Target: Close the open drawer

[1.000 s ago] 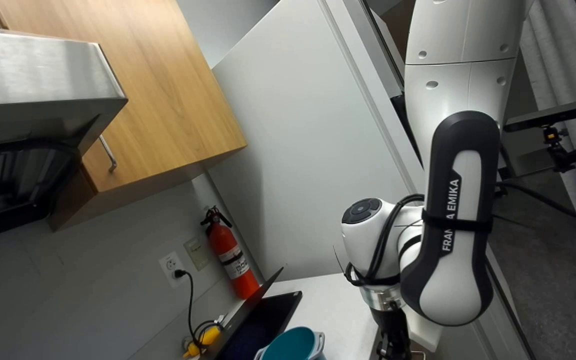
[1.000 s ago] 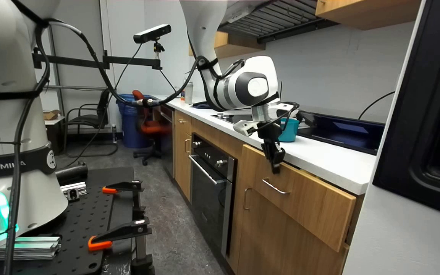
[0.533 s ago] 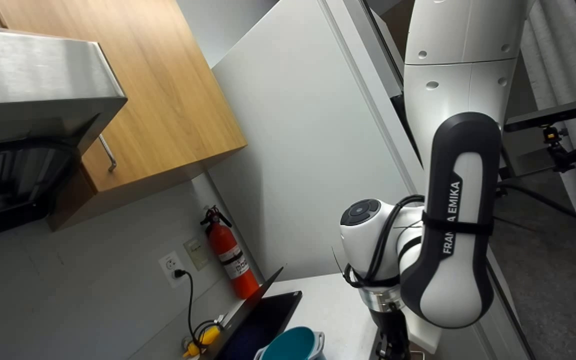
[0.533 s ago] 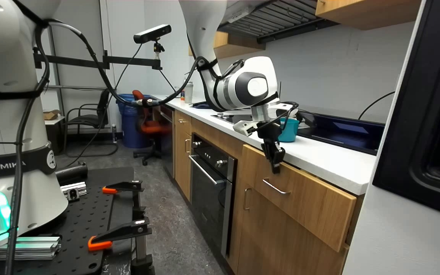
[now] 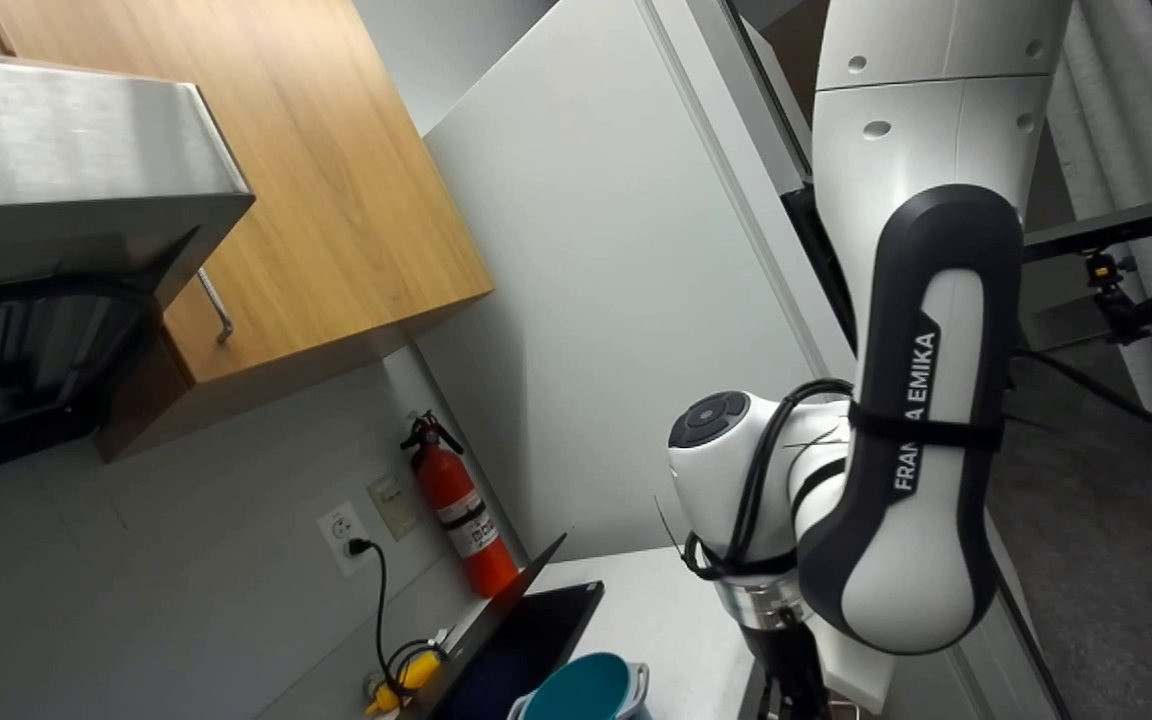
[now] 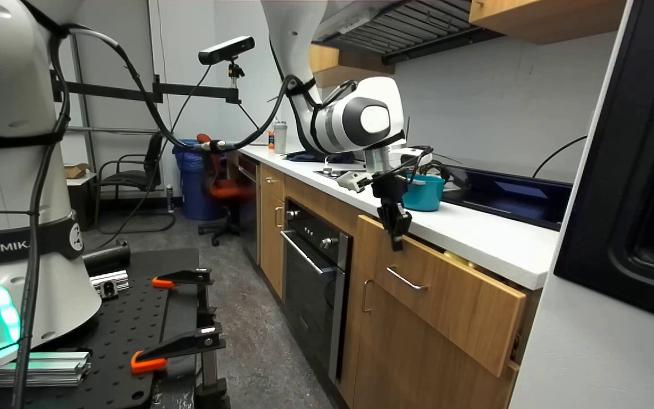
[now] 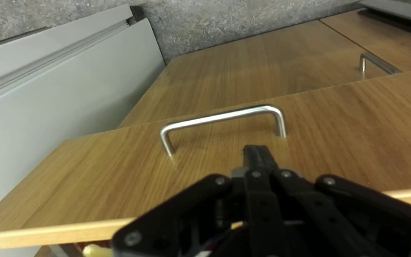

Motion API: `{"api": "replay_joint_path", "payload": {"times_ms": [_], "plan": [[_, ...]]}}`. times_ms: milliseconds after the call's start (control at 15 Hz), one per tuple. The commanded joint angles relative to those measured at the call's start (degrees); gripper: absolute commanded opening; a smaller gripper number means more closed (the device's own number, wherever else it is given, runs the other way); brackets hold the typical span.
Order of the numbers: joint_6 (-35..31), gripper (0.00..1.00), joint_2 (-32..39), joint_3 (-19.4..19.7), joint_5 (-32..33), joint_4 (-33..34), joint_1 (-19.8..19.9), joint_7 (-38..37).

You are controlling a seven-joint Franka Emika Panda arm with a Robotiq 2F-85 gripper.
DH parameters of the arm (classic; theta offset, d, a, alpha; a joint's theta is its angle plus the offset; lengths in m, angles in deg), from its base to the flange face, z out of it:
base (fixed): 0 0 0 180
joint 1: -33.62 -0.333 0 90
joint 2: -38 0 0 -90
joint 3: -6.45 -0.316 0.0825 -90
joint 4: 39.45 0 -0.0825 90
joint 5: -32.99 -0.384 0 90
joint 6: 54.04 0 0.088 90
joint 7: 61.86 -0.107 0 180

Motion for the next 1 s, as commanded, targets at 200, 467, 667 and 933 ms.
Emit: {"api": "replay_joint_path", "payload": {"times_ms": [200, 467, 667, 933], "plan": [[8.24, 0.0, -8.62, -3.03, 1.81, -4.68, 0.22, -0.25], [11.85, 0.0, -12.77, -5.74, 2.57, -7.04, 0.96, -0.46], [13.75, 0.0, -16.29, -7.38, 3.51, -9.24, 1.52, -1.0], [15.03, 0.0, -21.78, -9.31, 5.44, -13.12, 2.52, -2.36]]}}
